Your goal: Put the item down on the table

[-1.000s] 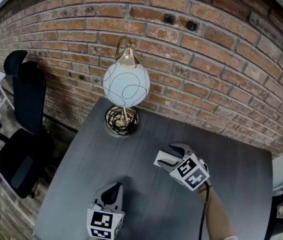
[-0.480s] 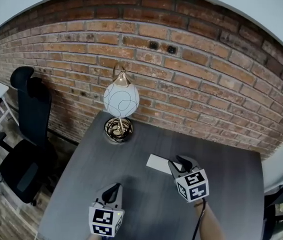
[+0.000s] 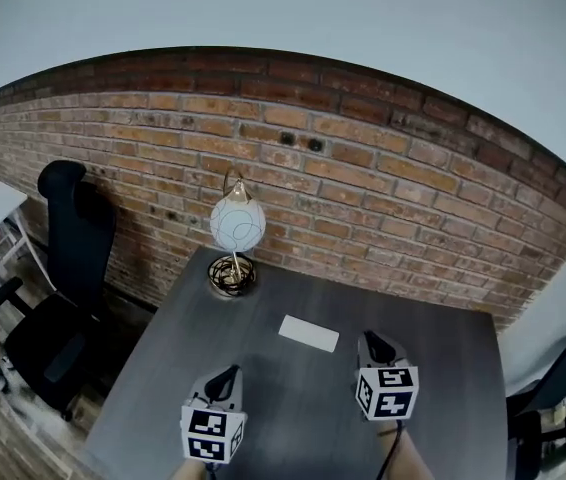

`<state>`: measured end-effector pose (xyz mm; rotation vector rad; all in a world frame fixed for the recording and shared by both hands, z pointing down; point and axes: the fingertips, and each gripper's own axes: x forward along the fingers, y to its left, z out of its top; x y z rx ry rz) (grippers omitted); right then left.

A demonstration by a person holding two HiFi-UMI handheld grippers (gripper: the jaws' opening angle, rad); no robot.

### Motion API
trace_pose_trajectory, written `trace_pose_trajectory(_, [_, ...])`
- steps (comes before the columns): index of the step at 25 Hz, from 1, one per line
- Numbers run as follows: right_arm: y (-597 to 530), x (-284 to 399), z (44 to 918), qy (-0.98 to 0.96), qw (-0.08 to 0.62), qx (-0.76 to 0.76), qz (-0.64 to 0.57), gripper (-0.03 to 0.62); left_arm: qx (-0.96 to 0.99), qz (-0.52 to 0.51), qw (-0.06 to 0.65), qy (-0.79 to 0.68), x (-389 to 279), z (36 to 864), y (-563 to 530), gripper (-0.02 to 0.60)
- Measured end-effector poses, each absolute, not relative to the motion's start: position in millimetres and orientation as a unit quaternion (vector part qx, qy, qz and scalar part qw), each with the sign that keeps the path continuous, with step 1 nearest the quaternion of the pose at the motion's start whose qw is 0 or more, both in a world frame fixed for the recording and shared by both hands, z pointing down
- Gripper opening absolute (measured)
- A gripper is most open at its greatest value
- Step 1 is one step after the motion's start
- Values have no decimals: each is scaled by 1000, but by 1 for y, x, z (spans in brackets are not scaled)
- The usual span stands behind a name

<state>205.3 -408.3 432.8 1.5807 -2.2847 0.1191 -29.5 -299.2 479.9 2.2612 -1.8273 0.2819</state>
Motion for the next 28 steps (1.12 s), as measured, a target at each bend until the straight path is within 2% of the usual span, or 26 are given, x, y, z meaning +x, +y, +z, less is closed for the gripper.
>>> trace_pose_trajectory(6, [-367,228,405,-789,162,590,57,44,765,75,112,-630,-24,451,-279,18])
trace_pose_trajectory(15, [-304,252,413,-762,101,618,165,43,770,56,109,-626,-12,416,-257,18])
trace_pose_trajectory(28, [-274,257,409,-742,95,648,146,41,789,62,105,-602,7,406,-277,18])
